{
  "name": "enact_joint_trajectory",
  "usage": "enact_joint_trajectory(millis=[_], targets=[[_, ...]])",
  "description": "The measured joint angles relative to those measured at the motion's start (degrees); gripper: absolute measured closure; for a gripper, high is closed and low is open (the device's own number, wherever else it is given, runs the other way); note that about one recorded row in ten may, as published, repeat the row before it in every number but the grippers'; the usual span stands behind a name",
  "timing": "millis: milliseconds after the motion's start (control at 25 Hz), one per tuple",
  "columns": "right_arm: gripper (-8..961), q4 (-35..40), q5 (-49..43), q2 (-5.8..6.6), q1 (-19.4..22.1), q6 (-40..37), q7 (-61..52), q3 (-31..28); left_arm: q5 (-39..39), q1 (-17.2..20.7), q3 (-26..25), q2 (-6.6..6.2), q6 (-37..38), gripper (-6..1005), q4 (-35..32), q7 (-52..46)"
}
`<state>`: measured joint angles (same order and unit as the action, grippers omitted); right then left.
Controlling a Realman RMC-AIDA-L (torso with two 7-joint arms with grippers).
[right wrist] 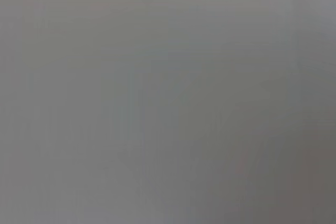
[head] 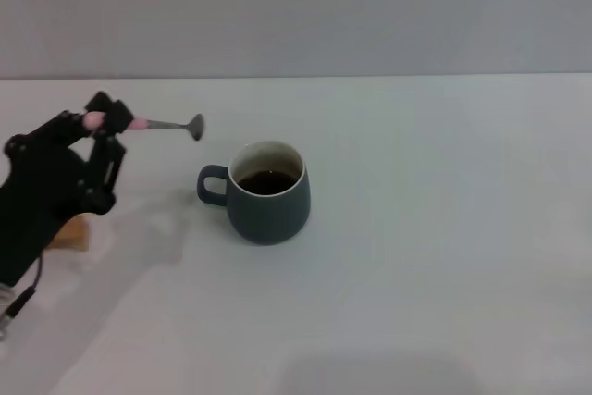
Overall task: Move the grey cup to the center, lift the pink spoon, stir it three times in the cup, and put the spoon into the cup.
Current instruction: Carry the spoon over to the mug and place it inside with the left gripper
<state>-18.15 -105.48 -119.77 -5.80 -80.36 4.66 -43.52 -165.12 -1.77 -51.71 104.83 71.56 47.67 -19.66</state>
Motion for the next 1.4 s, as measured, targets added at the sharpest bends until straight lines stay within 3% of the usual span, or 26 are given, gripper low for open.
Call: enact_joint_trajectory(millis=[440,640,1120,1400], targets=[[954,-0.02,0.03,-0.07,-0.2,1.52,-0.29,0.48,-0.32,-2.15,2.75,0.76,-0.63,852,0.1,-0.25],[954,-0.05,0.03,0.0,-0.28,1.57,-0.12,0.49,-0.41,-5.12,4.09,2.73,-0.72,853,-4.17,-1.12],[954,-0.23,-0.13,0.06,-0.27,1.52,-0.07,0.55,-0.34,-9.4,3.93,5.05,-0.87,853,-10.69,-1.29],[954,-0.3,-0.42,0.02,-0.18,1.27,-0.03,0.64,-0.29,-13.34,3.28,7.49,-0.9,853,-17.88,-1.32]])
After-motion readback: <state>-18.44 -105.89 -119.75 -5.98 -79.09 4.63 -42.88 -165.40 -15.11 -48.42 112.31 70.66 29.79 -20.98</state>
